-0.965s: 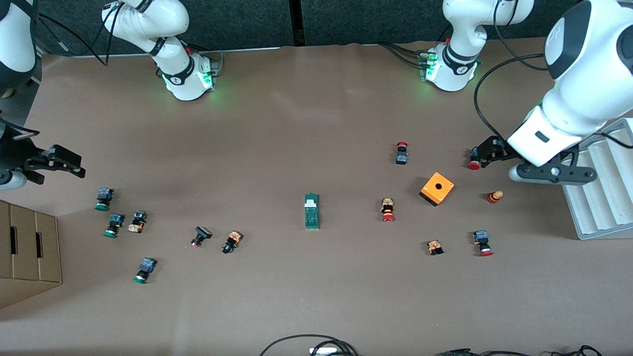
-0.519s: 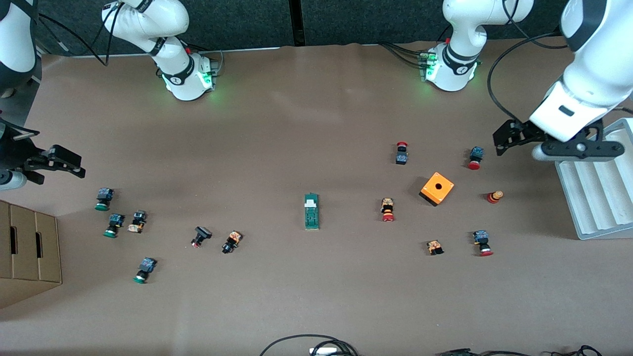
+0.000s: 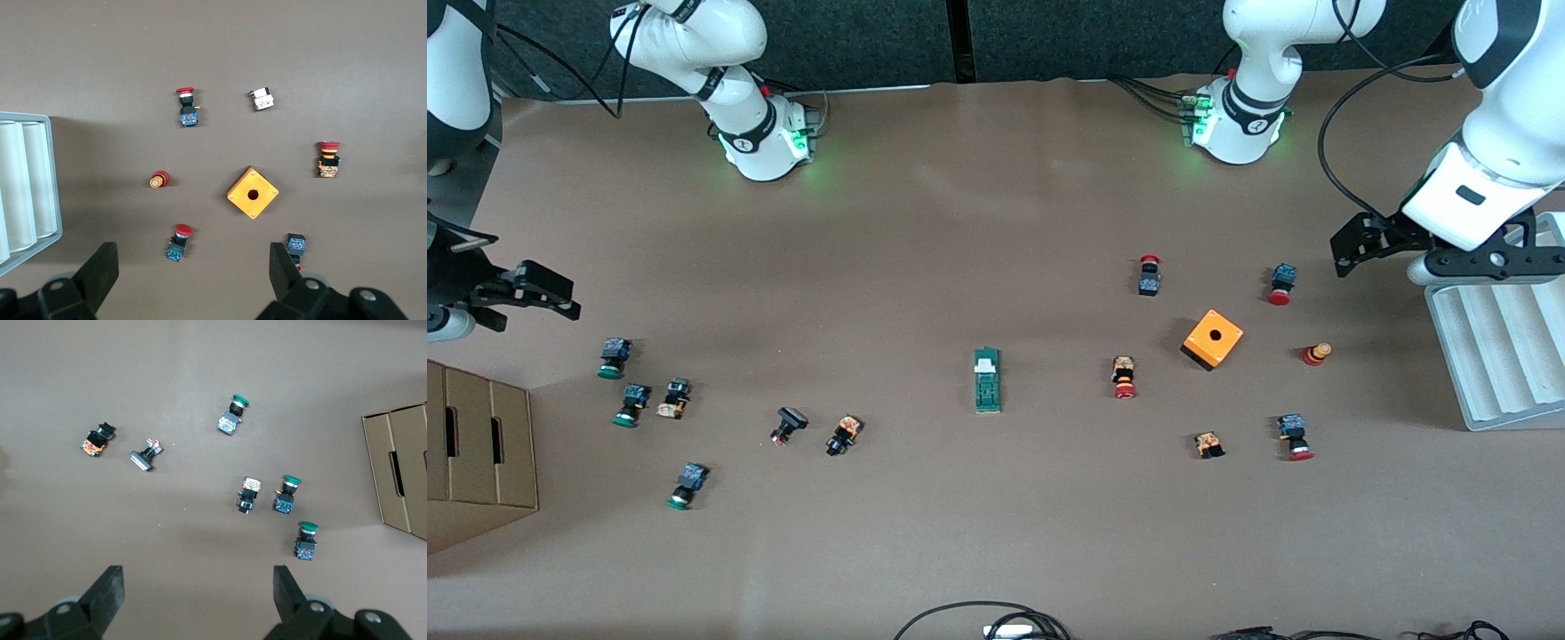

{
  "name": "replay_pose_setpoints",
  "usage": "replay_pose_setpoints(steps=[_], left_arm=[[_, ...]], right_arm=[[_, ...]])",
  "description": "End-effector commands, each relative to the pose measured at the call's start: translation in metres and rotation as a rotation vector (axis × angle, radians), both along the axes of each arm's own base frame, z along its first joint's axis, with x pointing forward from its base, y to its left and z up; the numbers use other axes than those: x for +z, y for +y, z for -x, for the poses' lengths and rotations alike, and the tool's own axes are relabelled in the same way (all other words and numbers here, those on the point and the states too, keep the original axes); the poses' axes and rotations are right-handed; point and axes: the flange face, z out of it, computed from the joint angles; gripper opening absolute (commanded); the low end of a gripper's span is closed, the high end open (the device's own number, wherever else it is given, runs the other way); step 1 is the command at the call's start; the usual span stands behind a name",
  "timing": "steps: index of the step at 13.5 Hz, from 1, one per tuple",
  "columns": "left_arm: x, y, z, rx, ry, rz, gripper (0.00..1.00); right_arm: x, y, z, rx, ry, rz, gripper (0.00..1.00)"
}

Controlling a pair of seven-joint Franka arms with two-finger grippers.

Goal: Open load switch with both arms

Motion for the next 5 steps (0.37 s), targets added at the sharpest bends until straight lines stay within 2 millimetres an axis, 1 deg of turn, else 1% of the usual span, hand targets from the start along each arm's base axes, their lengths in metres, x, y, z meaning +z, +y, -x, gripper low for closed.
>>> replay_pose_setpoints(steps=[1,5], left_arm=[[-0.003,0.012,-0.002,0.023,0.007,-0.003,1.0],[-0.004,0.015,-0.012,0.026,0.026,0.001,1.0]], right_arm=[[0.003,0.0,-0.002,0.013,-0.008,0.016,1.0],[0.003,0.001,-0.003,0.016,-0.008,0.016,1.0]])
